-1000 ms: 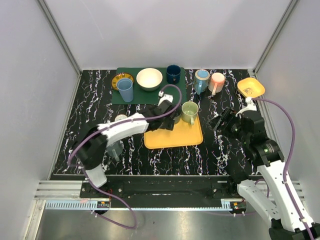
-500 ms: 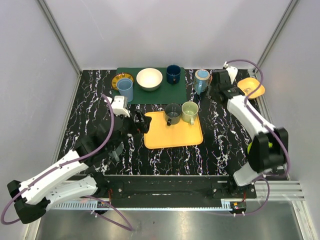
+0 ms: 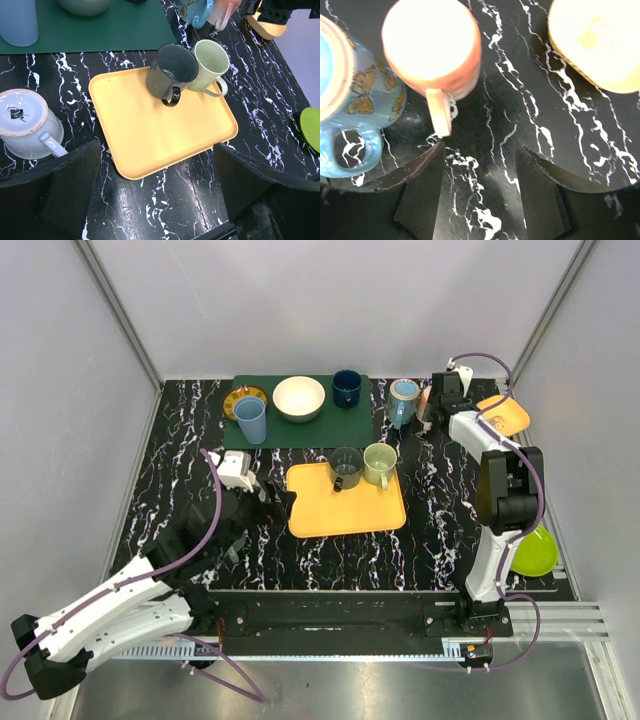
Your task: Turn the mug right side up
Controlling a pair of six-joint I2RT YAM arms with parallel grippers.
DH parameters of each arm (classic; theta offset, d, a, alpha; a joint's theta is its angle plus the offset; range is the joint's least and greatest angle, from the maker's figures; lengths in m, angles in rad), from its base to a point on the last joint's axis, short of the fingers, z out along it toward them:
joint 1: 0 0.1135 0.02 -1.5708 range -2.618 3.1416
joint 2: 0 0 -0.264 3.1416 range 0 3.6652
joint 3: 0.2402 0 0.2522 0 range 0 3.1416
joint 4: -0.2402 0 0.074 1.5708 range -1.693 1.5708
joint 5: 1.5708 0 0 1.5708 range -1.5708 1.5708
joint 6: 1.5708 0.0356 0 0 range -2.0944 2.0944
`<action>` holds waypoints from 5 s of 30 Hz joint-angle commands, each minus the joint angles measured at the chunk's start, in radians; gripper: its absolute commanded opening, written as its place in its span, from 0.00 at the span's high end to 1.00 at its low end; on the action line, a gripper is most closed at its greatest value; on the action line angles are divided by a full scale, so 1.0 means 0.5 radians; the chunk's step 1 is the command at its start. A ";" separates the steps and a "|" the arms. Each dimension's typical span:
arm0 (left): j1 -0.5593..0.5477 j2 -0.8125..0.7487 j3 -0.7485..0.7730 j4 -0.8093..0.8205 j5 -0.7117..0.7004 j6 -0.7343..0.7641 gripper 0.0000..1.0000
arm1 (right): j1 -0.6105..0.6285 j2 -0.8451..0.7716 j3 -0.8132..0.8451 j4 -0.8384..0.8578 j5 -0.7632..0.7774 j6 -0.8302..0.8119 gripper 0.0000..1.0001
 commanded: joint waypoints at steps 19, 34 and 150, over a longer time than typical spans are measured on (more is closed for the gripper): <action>-0.003 0.043 -0.072 0.103 -0.016 0.083 0.04 | -0.004 0.453 0.460 0.205 -0.230 0.014 0.44; -0.003 0.098 -0.075 0.134 0.002 0.068 0.04 | -0.057 0.613 0.727 -0.062 -0.282 0.063 0.62; -0.117 1.789 0.312 3.478 1.499 -1.706 1.00 | 0.180 -3.044 -1.571 0.089 -2.277 1.171 1.00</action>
